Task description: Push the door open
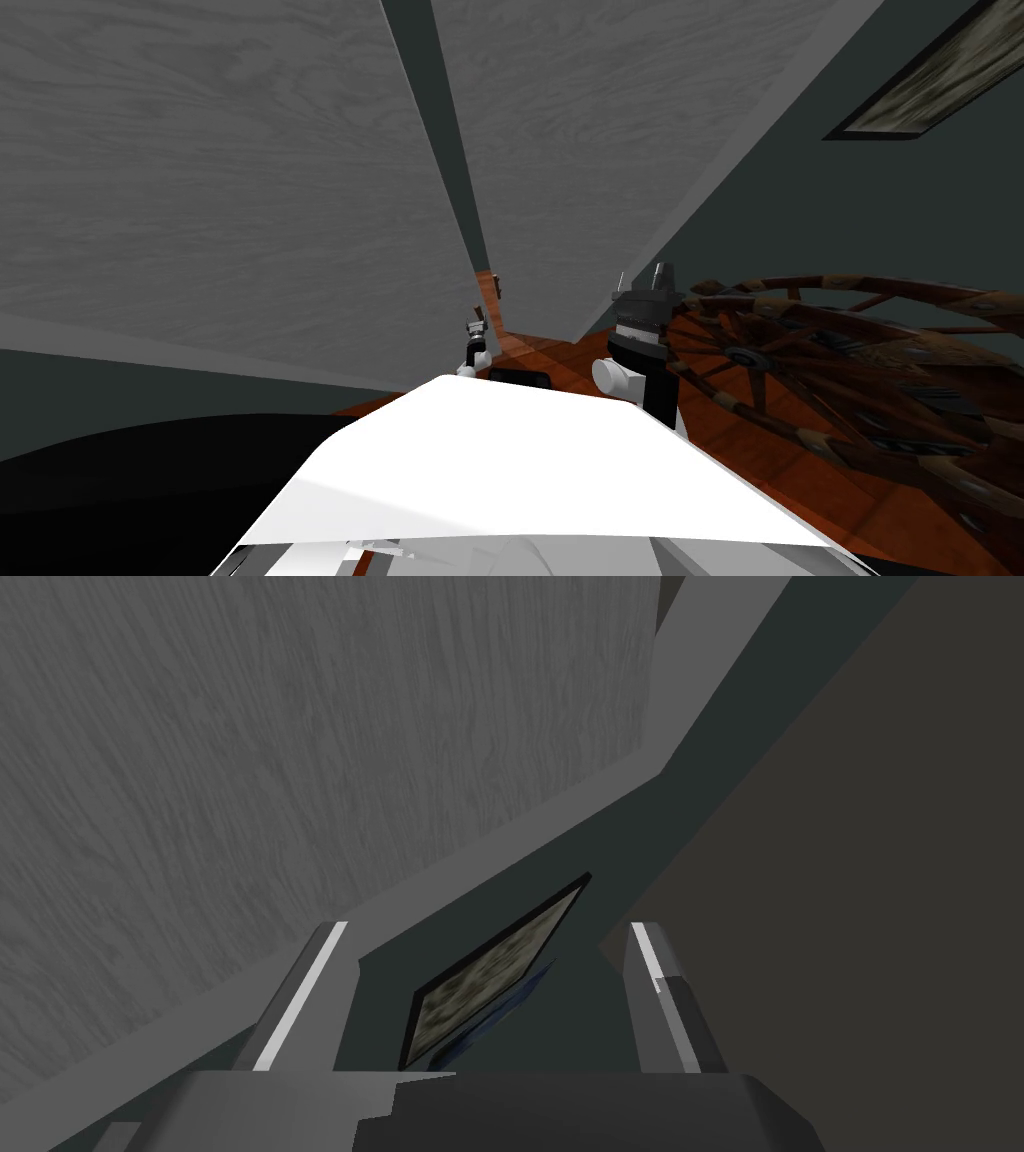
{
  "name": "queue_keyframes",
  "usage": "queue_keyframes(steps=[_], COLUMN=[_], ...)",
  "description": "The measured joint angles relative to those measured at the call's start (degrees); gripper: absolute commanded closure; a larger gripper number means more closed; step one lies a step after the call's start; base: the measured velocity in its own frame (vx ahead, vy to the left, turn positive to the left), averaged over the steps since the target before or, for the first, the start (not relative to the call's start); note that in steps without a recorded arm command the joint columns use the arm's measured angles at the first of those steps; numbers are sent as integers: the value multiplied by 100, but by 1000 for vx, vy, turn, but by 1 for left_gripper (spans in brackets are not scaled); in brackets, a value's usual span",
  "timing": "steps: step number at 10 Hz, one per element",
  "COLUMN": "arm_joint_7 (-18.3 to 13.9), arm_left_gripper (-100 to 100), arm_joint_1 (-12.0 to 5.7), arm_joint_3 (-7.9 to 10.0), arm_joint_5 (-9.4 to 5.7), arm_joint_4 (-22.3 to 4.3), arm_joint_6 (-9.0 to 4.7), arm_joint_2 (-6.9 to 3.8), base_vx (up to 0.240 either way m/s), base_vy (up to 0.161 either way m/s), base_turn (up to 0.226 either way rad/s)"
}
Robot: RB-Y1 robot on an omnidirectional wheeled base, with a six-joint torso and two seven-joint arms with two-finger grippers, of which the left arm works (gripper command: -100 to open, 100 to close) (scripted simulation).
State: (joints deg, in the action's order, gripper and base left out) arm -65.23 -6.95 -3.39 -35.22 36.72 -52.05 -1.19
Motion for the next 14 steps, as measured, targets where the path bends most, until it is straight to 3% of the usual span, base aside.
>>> queue_keyframes(steps=[1, 2, 4, 6, 7, 10, 12, 13, 14], arm_joint_7=[-11, 113, 182, 128, 63, 139, 85, 144, 145], arm_left_gripper=[100, 100, 100, 100, 100, 100, 100, 100, 100], arm_joint_1=[-143, 150, 194, 149, 15, -3, -218, -141, -120], arm_joint_3=[12, 8, 20, 0, 13, 71, 131, 154, 140], arm_joint_5=[-37, -47, -59, -46, -57, -102, -171, -191, -176], arm_joint_4=[-196, 313, 424, 306, 103, 83, -250, -27, -10], arm_joint_6=[-80, 102, 168, 89, 36, 1, -163, -58, -90], arm_joint_2=[10, 17, 22, 22, -10, 48, 50, 39, 58], base_vx=[26, 10, 5, -5, -17, 18, 18, 8, 14], base_vy=[15, -21, 0, -3, -4, 51, 35, 3, -3], base_turn=[8, 34, -3, -8, -18, -132, -19, 17, -13])
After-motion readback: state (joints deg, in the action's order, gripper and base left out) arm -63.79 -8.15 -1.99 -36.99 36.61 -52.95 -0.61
